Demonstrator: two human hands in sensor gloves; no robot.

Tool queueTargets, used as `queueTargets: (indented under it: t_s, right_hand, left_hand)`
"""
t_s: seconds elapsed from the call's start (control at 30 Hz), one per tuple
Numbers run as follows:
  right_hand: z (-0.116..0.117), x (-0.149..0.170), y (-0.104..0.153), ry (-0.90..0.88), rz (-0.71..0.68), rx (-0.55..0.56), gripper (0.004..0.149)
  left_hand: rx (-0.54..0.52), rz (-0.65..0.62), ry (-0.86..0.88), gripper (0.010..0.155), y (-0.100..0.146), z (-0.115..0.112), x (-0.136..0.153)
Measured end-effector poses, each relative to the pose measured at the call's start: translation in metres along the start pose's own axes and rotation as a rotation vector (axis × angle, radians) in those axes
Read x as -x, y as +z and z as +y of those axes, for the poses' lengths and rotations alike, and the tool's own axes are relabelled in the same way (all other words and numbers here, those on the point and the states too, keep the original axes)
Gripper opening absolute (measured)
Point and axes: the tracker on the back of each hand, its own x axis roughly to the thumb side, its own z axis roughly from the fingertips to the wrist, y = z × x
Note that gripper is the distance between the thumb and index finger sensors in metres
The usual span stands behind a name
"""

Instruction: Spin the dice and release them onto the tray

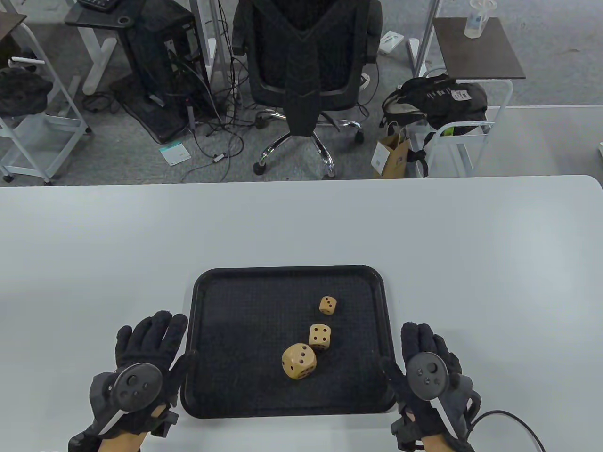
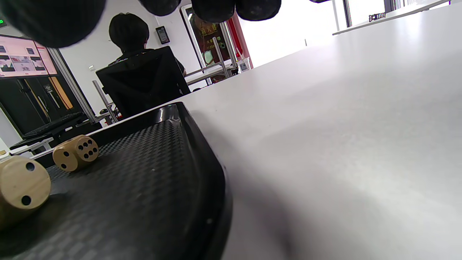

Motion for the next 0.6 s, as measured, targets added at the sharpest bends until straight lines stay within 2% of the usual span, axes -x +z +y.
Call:
queueTargets:
  t_s: [0.6]
  right_hand:
    - [-0.0001, -0.0005, 0.0011, 0.002, -0.012, 0.002, 0.082]
  left_hand:
    - [0.013, -0.005, -0.011, 0.071, -0.0014, -0.0037, -0.0018]
